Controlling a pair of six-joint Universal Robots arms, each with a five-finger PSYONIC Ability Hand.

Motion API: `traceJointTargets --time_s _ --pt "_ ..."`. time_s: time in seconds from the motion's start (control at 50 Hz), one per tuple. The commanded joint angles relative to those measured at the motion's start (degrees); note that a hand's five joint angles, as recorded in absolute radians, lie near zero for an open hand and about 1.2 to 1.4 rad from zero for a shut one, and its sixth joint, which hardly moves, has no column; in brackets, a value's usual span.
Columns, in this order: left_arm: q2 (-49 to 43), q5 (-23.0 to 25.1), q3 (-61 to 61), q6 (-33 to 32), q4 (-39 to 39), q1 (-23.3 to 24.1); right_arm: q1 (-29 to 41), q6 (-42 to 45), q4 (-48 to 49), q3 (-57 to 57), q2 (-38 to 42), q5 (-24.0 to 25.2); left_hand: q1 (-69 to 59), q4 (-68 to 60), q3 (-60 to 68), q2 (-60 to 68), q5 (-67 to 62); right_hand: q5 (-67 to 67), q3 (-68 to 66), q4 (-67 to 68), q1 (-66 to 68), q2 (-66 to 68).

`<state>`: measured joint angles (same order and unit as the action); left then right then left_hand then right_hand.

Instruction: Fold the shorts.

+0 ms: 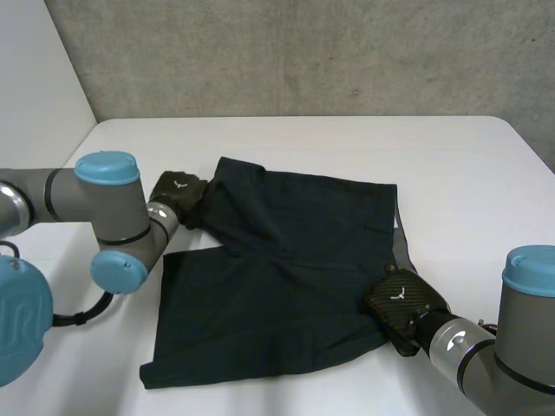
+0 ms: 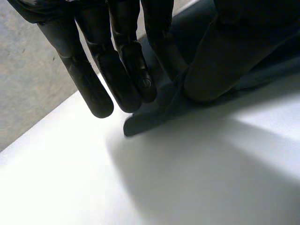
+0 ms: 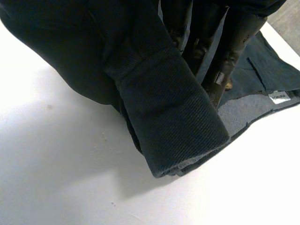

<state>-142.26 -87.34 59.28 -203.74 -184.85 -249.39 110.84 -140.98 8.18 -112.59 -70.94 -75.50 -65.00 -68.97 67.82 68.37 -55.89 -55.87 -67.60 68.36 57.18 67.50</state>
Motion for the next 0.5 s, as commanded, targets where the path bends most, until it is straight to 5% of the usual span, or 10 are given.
traceJointTargets --time_s 0.02,0.1,0.26,0.5 --pt "6.7 -5.3 8.8 -3.7 -0.1 2.2 0.0 0.0 0.0 0.0 0.0 0.0 -15.0 -11.0 12.2 11.6 -14.1 -14.1 -12.4 11.6 22.8 12.5" --pt "8.0 -6.7 10.0 -3.9 0.0 2.6 0.1 0.0 0.0 0.0 0.0 0.0 -10.3 -6.4 7.5 7.0 -9.4 -14.1 -12.4 11.6 22.8 12.5" --pt "8.0 -9.9 10.0 -3.5 0.0 3.0 0.1 0.0 -0.1 -0.2 -0.1 -0.1 33.0 37.0 -35.9 -36.4 33.9 -14.1 -12.4 11.6 22.8 12.5" --pt "7.1 -2.4 7.3 -3.2 -0.2 1.4 0.1 0.0 -0.1 -0.3 -0.1 0.0 32.9 36.9 -35.7 -36.3 33.8 -14.1 -12.4 11.6 22.8 12.5"
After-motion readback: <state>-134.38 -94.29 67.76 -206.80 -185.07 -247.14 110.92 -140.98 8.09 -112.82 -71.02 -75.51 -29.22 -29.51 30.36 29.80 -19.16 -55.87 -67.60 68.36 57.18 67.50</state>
